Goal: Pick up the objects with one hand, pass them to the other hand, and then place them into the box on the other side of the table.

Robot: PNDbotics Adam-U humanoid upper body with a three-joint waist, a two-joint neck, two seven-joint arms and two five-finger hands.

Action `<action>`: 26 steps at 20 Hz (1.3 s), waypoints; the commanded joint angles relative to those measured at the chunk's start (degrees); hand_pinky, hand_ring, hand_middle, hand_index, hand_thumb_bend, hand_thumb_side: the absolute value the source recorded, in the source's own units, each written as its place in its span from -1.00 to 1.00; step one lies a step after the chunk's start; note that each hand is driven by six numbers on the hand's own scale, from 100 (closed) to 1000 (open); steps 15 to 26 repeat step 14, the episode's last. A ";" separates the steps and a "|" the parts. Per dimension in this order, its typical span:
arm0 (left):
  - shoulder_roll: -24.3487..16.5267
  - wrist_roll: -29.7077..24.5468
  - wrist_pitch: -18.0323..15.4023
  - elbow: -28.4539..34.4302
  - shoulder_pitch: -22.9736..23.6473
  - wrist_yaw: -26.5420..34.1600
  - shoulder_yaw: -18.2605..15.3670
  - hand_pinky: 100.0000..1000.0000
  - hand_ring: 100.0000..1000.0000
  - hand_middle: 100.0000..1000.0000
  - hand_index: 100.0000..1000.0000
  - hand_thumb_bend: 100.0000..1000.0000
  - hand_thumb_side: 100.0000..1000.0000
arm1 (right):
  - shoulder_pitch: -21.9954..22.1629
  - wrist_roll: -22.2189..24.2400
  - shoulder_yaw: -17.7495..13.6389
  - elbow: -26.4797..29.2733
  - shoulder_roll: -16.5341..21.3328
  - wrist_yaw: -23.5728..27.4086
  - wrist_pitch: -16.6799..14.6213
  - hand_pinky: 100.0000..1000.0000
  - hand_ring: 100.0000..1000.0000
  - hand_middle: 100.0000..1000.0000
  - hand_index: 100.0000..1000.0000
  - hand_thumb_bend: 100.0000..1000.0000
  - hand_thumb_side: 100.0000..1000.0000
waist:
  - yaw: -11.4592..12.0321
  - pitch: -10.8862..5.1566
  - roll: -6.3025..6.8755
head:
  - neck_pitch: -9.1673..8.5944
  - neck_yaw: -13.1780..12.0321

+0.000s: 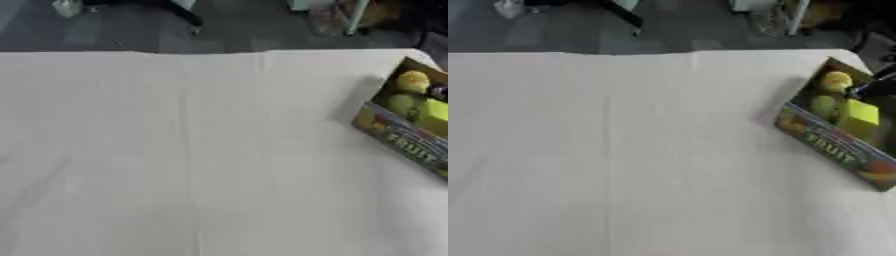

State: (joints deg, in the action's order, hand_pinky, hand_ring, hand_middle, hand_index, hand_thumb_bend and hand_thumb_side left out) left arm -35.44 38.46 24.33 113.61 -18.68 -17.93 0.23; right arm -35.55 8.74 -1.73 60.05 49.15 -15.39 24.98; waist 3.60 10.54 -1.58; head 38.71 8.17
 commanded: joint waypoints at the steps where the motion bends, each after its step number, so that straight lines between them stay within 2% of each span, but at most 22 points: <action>1: -1.68 13.51 13.44 0.98 -0.60 -0.25 -0.28 -0.02 -0.01 0.01 0.24 0.53 -0.26 | -1.38 -0.88 -0.78 -0.17 1.61 -2.01 0.30 0.61 0.69 0.52 1.00 -0.37 -1.00 | 0.03 -0.67 0.48 | 0.26 0.53; 6: -1.67 13.51 13.48 0.98 -0.70 -0.39 -0.36 -0.01 -0.01 0.01 0.24 0.55 -0.26 | -1.21 -2.96 -2.12 1.21 1.65 -1.95 1.01 0.58 0.68 0.52 1.00 -0.41 -1.00 | -0.05 -0.49 0.59 | 0.66 0.24; 7: -1.64 13.51 13.41 0.98 -0.76 -0.39 -0.41 -0.02 -0.01 0.01 0.25 0.55 -0.26 | -0.92 -3.70 -2.90 2.52 1.66 -0.97 1.15 0.58 0.71 0.59 1.00 -0.61 -1.00 | -0.10 -0.44 0.63 | 0.56 -0.24; 8: -1.60 13.51 13.41 0.98 -0.85 -0.34 -0.52 -0.02 -0.01 0.01 0.28 0.55 -0.26 | -0.47 -4.45 -3.64 4.53 1.65 0.53 0.98 0.60 0.73 0.72 1.00 -0.95 -0.52 | -0.13 -0.37 0.69 | 0.01 -1.38; 9: -1.52 13.51 13.47 0.98 -0.95 -0.16 -0.61 -0.03 -0.02 0.00 0.30 0.55 -0.26 | 0.05 -5.00 -4.34 7.24 1.60 2.30 0.32 0.63 0.78 0.80 1.00 -1.00 -0.03 | -0.12 -0.27 0.81 | -1.02 -3.28; 11: -1.32 13.51 13.49 0.98 -1.24 0.61 -0.58 -0.03 -0.03 0.00 0.30 0.55 -0.26 | 1.34 -6.73 -6.46 12.94 1.11 6.52 -0.73 0.61 0.76 0.76 1.00 -1.00 0.43 | 0.03 -0.17 0.94 | -2.52 -6.56; 12: -1.22 13.51 13.42 0.98 -1.36 0.77 -0.58 -0.04 -0.03 0.00 0.30 0.55 -0.25 | 1.89 -8.26 -7.75 15.35 0.74 9.07 -0.75 0.59 0.75 0.74 1.00 -1.00 0.51 | 0.14 -0.18 0.93 | -2.87 -7.67; 13: -1.13 13.51 13.32 0.98 -1.40 0.81 -0.58 -0.04 -0.03 0.00 0.30 0.55 -0.24 | 2.33 -10.30 -8.86 17.47 0.39 11.74 -0.64 0.58 0.74 0.72 1.00 -1.00 0.44 | 0.26 -0.22 0.87 | -2.92 -8.48; 14: -1.11 13.51 13.25 0.98 -1.37 0.78 -0.56 -0.04 -0.03 0.00 0.30 0.54 -0.24 | 2.64 -12.74 -9.81 19.37 0.03 14.42 -0.61 0.56 0.72 0.70 1.00 -1.00 0.54 | 0.41 -0.32 0.77 | -2.70 -9.19; 26: -1.11 13.51 13.25 0.98 -1.37 0.78 -0.56 -0.04 -0.03 0.00 0.30 0.54 -0.24 | 2.64 -12.74 -9.81 19.37 0.03 14.42 -0.61 0.56 0.72 0.70 1.00 -1.00 0.54 | 0.41 -0.32 0.77 | -2.70 -9.19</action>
